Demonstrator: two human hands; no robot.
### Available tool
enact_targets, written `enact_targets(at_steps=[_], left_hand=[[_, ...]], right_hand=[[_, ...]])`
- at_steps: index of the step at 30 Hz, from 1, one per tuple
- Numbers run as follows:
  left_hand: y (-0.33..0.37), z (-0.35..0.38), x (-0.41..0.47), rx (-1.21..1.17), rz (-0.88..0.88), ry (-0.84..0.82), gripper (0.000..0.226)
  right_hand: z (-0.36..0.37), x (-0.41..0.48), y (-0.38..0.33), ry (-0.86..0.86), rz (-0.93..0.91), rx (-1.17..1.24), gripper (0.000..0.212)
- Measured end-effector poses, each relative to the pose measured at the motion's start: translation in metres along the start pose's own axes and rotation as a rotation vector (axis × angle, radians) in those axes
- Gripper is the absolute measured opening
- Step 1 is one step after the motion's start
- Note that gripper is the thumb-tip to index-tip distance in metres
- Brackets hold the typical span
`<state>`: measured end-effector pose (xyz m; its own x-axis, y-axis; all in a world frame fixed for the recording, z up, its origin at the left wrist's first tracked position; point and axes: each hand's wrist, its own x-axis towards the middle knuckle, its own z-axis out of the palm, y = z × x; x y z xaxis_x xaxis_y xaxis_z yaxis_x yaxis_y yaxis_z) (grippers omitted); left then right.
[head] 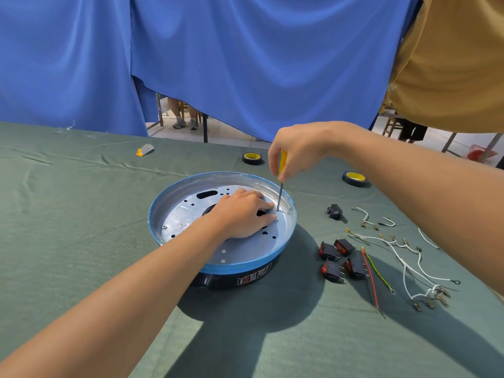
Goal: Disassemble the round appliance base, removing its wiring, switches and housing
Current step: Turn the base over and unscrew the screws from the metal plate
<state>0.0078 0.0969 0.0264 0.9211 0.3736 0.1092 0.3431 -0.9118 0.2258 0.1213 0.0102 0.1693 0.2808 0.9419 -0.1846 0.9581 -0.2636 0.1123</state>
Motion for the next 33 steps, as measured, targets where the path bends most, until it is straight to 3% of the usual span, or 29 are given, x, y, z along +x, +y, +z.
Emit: enact_targets(at_steps=[2, 4, 9, 14, 19, 28, 31, 33], left_hand=[[0.000, 0.000, 0.000, -0.003, 0.005, 0.004, 0.045], [-0.001, 0.000, 0.000, -0.002, 0.005, 0.004, 0.046], [0.000, 0.001, 0.001, 0.016, 0.002, -0.002, 0.042], [0.001, 0.000, 0.000, 0.024, 0.000, -0.008, 0.044], [0.002, -0.002, -0.001, 0.014, -0.004, -0.014, 0.045], [0.003, -0.003, -0.001, 0.018, -0.017, -0.031, 0.047], [0.003, -0.003, -0.002, 0.009, -0.014, -0.031, 0.048], [0.003, -0.003, -0.002, 0.007, -0.012, -0.028, 0.047]], right_hand=[[0.005, 0.001, 0.000, 0.030, 0.059, -0.021, 0.050], [0.007, 0.001, -0.002, 0.079, 0.114, -0.053, 0.060], [0.010, -0.001, 0.002, 0.139, 0.087, -0.042, 0.035], [0.001, -0.005, 0.004, 0.034, 0.023, 0.083, 0.006], [0.011, 0.000, 0.006, 0.132, 0.133, 0.049, 0.062], [0.007, -0.003, 0.002, 0.155, 0.106, 0.123, 0.015], [0.007, -0.001, 0.006, 0.131, 0.097, 0.147, 0.018], [0.011, 0.002, 0.006, 0.152, 0.108, 0.113, 0.040]])
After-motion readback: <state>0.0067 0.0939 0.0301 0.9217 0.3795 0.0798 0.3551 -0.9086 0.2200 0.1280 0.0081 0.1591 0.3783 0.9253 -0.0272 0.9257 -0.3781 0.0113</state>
